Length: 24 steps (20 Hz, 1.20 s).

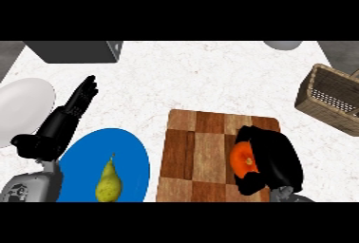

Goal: Pick the squash from the cutting board and place it in the basket

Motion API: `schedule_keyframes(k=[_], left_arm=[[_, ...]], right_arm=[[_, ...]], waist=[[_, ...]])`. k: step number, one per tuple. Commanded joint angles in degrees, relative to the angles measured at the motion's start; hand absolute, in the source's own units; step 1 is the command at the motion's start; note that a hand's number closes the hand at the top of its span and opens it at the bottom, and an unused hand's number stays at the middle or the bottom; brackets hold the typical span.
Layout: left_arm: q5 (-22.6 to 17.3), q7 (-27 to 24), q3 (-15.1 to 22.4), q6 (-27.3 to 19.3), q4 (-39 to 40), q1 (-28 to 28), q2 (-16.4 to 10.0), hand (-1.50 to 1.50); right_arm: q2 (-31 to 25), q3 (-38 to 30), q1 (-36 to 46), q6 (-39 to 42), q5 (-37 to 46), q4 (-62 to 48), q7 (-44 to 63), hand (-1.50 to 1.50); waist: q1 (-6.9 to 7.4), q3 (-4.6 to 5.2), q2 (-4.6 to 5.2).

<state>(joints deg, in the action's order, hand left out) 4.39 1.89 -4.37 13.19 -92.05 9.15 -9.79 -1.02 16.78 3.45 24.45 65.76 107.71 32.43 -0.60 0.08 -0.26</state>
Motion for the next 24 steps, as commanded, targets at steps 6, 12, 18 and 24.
schedule_keyframes(k=[6, 12, 18, 24], left_arm=[[0.15, 0.07, 0.64, 0.18, 0.37, -0.34, 0.60, 0.00], [1.35, -0.12, 0.37, -0.49, 2.63, 2.45, 0.19, 0.00], [-0.50, -0.84, -0.94, 0.53, 0.93, 0.32, -0.23, 0.00], [-0.32, 0.99, -0.82, 0.56, 0.43, 1.45, -0.50, 0.00]], right_arm=[[1.00, 4.01, 5.10, -13.74, -15.41, 17.73, 14.85, 1.50], [1.01, 4.96, 16.73, -12.57, -12.79, 31.11, 29.22, 1.50], [1.01, 1.43, 25.06, -5.97, -11.85, 35.11, 40.59, 1.50], [-2.21, -8.32, 35.82, -1.90, -10.54, 23.51, 39.23, 1.50]], waist=[[0.47, -0.10, -0.03], [0.14, 0.03, 0.05], [0.18, 0.02, -0.14], [0.46, 0.01, -0.02]])
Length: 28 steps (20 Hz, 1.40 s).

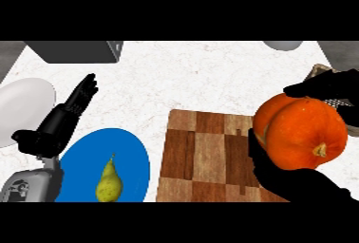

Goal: Pick the squash from the cutting board and place it in the basket

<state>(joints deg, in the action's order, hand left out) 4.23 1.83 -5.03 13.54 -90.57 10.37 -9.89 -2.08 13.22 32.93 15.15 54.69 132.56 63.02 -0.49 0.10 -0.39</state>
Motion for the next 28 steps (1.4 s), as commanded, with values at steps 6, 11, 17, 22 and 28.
schedule_keyframes(k=[6, 11, 17, 22, 28], left_arm=[[0.58, -1.21, 0.82, -0.32, 0.08, -0.81, 1.03, 0.00], [-0.48, 1.30, 0.31, 0.75, -1.33, 0.23, 0.12, 0.00], [2.54, -1.00, 2.12, -1.10, -0.13, -0.17, 1.56, 0.00], [-0.66, 3.20, -0.59, 0.57, -2.07, 2.74, -0.48, 0.00], [-0.33, -2.71, -0.24, 1.79, 0.66, -1.80, -0.11, 0.00]], right_arm=[[-4.13, -17.75, 15.39, 6.97, -3.29, -9.94, 4.91, 1.50], [-9.08, -26.01, 17.63, 3.25, -2.40, -17.49, -1.34, 1.50], [-15.45, -33.71, 24.43, -1.02, -1.09, -27.24, -4.98, 1.50], [-22.57, -40.36, 20.93, -3.30, -4.87, -35.49, -13.95, 1.50], [-26.95, -44.98, 17.52, -5.98, -9.81, -45.59, -21.34, 1.50]], waist=[[0.59, -0.05, 0.24], [0.76, -0.09, 0.40], [0.66, -0.08, 0.43], [0.53, -0.12, 0.43], [0.91, -0.12, 0.53]])
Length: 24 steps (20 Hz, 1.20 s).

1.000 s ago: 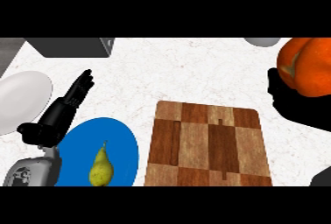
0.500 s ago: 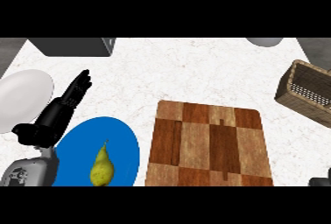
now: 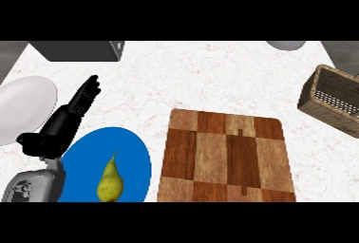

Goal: Pick the squash from the cutting board and place it in the basket

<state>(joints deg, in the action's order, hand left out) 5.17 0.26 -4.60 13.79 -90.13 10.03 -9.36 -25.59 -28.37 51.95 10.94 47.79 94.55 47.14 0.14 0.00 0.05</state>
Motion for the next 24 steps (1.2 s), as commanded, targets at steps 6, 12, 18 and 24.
schedule_keyframes(k=[6, 12, 18, 24], left_arm=[[-0.29, 0.45, 0.45, 0.70, -1.40, -1.80, 0.44, 0.00], [-1.03, 0.26, -1.60, 1.45, -0.02, 0.79, -1.34, 0.00], [-1.85, 2.35, -1.78, 2.15, -1.55, 0.70, -1.67, 0.00], [-2.15, 2.04, -1.85, 2.29, -0.47, 1.95, -1.26, 0.00]], right_arm=[[-1.85, -3.68, -11.07, -7.03, -5.30, -4.28, -10.39, 1.50], [-5.95, -4.59, -13.07, -16.34, -4.45, -17.28, -23.51, 1.50], [-6.20, -9.28, -12.05, -24.48, -7.94, -19.88, -25.22, 1.50], [-13.32, -8.35, -9.24, -26.17, -11.90, -35.02, -37.26, -1.50]], waist=[[-0.20, -0.02, -0.09], [0.15, -0.01, 0.07], [0.10, -0.03, -0.05], [0.52, -0.03, 0.14]])
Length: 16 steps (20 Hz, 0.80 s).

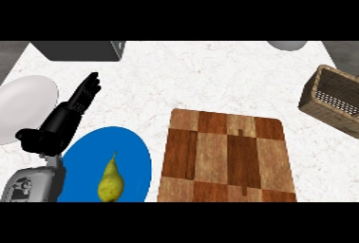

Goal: Pick the squash from the cutting board and place it in the basket

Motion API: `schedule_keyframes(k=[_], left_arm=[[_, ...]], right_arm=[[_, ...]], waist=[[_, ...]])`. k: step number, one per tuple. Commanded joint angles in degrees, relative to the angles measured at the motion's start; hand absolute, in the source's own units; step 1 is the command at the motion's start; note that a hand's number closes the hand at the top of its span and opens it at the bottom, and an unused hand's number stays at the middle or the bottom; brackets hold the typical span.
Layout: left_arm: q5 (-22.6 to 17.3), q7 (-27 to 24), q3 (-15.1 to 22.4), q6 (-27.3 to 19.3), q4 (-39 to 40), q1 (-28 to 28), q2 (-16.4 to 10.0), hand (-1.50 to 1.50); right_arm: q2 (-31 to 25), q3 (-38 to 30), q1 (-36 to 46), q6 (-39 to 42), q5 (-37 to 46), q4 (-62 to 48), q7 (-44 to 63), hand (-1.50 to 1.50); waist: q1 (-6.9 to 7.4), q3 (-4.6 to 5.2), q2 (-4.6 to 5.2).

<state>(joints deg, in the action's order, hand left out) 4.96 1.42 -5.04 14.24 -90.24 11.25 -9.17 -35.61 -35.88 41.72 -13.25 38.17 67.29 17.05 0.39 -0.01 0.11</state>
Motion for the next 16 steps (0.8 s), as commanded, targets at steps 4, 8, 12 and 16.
schedule_keyframes(k=[4, 8, 12, 16], left_arm=[[-0.32, -0.95, -0.03, 1.02, -1.51, -2.43, -0.26, 0.00], [-0.75, -0.47, -0.78, 0.42, -0.08, -0.20, -0.06, 0.00], [-0.78, 1.22, -0.40, 0.53, -1.68, -1.01, -0.03, 0.00], [1.08, -4.22, -0.83, 0.37, 0.50, -4.39, -0.88, 0.00]], right_arm=[[-3.03, 1.69, 0.36, 0.09, -5.30, -3.25, -4.76, -1.50], [-4.80, -0.49, 6.61, -1.05, -9.15, -6.62, -5.13, -1.50], [-5.34, -3.47, 7.51, -3.93, -11.28, -6.35, -0.34, -1.50], [-10.14, -10.94, 2.41, 4.51, -20.30, -6.31, 0.64, -1.50]], waist=[[-0.08, 0.02, -0.10], [0.25, 0.01, 0.01], [0.32, 0.01, -0.04], [-0.77, 0.00, -0.19]])
